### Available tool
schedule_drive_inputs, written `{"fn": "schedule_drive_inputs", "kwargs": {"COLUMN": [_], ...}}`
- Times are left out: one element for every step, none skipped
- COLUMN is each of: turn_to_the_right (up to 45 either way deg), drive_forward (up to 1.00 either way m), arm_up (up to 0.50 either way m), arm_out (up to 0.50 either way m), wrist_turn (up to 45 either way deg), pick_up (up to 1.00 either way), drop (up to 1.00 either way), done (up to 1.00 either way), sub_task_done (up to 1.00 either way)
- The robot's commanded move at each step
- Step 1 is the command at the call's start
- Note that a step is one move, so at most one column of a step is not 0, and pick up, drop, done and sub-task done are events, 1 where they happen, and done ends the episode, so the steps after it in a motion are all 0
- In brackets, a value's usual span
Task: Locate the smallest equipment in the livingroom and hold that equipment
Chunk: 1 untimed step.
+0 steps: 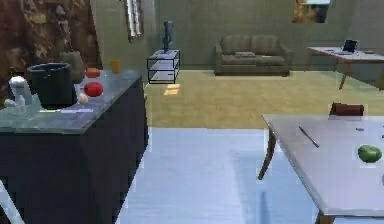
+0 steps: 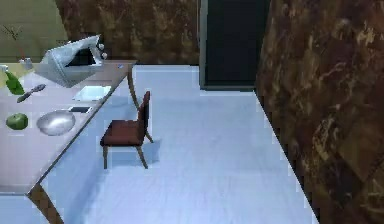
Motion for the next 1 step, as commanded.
{"fn": "schedule_drive_inputs", "kwargs": {"turn_to_the_right": [0.0], "drive_forward": [1.00], "arm_up": [0.00], "arm_out": [0.00], "wrist_turn": [0.0], "pick_up": [0.00], "drop": [0.00], "done": [0.00], "sub_task_done": [0.00]}}
